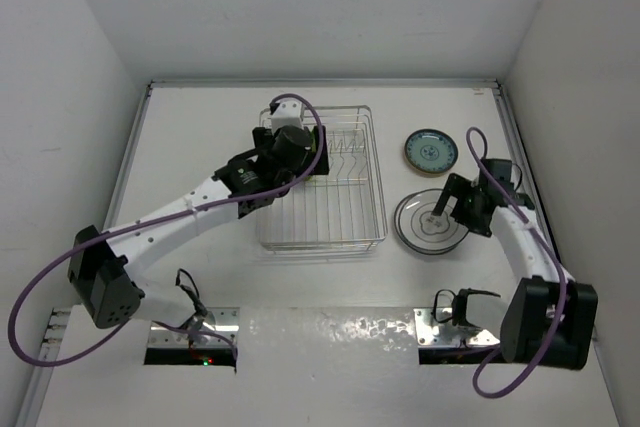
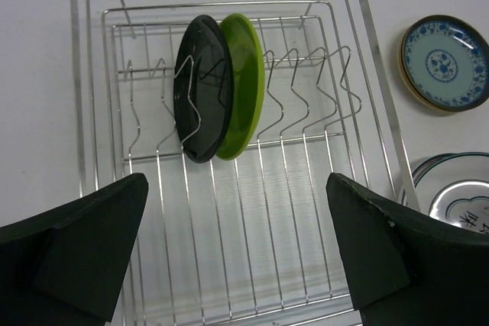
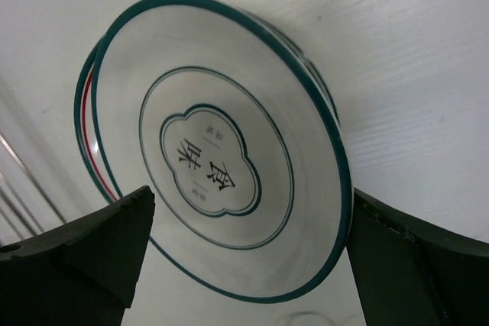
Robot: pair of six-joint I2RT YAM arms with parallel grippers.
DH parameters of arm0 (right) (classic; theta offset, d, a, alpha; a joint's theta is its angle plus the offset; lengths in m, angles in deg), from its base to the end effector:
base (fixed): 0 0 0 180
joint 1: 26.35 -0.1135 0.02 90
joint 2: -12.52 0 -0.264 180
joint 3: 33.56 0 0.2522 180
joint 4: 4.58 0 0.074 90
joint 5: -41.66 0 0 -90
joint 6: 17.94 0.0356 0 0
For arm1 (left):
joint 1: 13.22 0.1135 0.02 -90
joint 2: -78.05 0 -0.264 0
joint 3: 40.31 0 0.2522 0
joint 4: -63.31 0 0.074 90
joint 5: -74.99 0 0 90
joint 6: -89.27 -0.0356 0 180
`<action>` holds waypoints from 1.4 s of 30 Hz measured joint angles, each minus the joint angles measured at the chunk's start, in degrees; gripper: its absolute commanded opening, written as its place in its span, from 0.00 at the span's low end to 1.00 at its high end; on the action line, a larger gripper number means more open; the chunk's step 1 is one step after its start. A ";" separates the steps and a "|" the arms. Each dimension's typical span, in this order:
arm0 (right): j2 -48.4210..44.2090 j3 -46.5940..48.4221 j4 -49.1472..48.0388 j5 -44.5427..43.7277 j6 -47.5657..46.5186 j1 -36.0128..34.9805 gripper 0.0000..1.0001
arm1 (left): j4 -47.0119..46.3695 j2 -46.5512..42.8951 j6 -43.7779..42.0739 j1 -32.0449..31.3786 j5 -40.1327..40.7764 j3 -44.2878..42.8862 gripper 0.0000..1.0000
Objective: Unload the plates from the dish rack
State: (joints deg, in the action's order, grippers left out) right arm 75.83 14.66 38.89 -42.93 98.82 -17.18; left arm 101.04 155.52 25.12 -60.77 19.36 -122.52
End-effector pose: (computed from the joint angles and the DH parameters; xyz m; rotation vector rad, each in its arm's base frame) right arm 0.2000 -0.0289 0.1903 0.7702 2.4875 0.2336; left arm 0.2178 -0.2084 0.3358 0.0469 2.0399 -0.1541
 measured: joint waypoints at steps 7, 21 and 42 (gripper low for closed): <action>6.64 6.93 3.41 -11.30 -3.37 -3.91 0.99 | -2.75 3.96 2.10 4.13 -5.70 -0.24 1.00; 2.03 9.42 6.93 -11.19 -6.16 -10.14 0.99 | -4.96 5.33 4.02 5.01 -7.82 -0.52 1.00; -4.09 9.66 6.21 -9.20 -4.57 -16.06 0.99 | -10.62 18.75 8.07 16.15 -20.13 -4.72 0.45</action>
State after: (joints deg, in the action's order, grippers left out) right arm 71.74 24.32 45.10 -52.13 94.25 -33.25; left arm 90.42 174.27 33.18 -44.62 -0.77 -127.24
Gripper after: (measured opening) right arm 0.986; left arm 0.464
